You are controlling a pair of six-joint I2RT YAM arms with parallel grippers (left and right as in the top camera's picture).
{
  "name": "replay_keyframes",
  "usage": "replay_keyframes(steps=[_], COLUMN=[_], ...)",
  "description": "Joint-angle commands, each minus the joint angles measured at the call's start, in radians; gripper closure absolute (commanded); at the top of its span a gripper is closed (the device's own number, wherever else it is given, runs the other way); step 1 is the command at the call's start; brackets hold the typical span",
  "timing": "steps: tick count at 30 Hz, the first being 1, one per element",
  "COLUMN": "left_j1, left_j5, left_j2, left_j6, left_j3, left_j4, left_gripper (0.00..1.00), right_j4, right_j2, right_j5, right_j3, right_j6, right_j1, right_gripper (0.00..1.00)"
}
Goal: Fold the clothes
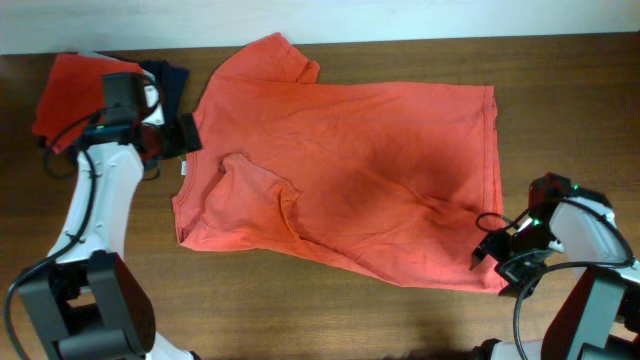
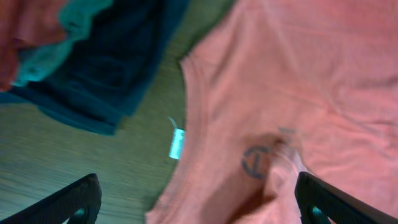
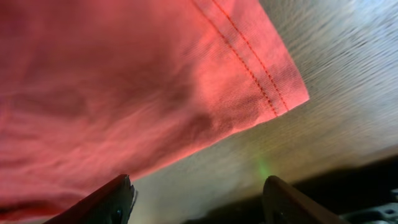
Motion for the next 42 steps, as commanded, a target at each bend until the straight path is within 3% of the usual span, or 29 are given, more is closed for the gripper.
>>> replay_keyframes(steps=[1,13,23,26,31,36,42], left_j1=[0.038,0.151,0.164,0.164,0.164,0.164,0.164], left_j5=[0.036,0.036,0.035,0.016,0.002,0.005,0.201], left_j2=[-0.011,-0.011,-0.011,-0.011,-0.011,-0.011,-0.011], left_j6=[-0.01,-0.01,-0.009,-0.01,-0.015,-0.119,-0.153], left_j3=[0.013,0.013,0.013,0.013,0.012,0.012,0.012], left_j4=[0.019,0.032,0.04,0.041,0.006,-0.085,-0.222], left_gripper=[0.01,0.01,0.01,0.01,0.01,0.01,0.01], right_j4=[0.034,0.098,0.233,0.25,0.258,0.263,0.268], right_j2=[0.003,0.003,0.003,0.003,0.003,0.003,0.003], right_j5=[-0.006,0.04,0.087,0.098,0.151,0.15,0.146], right_j3=[-0.041,-0.101,-0.159,-0.159,-0.159,-0.159,-0.159], right_j6=[0.071,0.142,0.141,0.141,0.133,0.11,0.087], right_j1=[-0.005,-0.005,-0.005,-0.005,-0.005,-0.005,-0.005], right_gripper=[0.28,0.29,0.3,0.36,0.57,0.69,0.85])
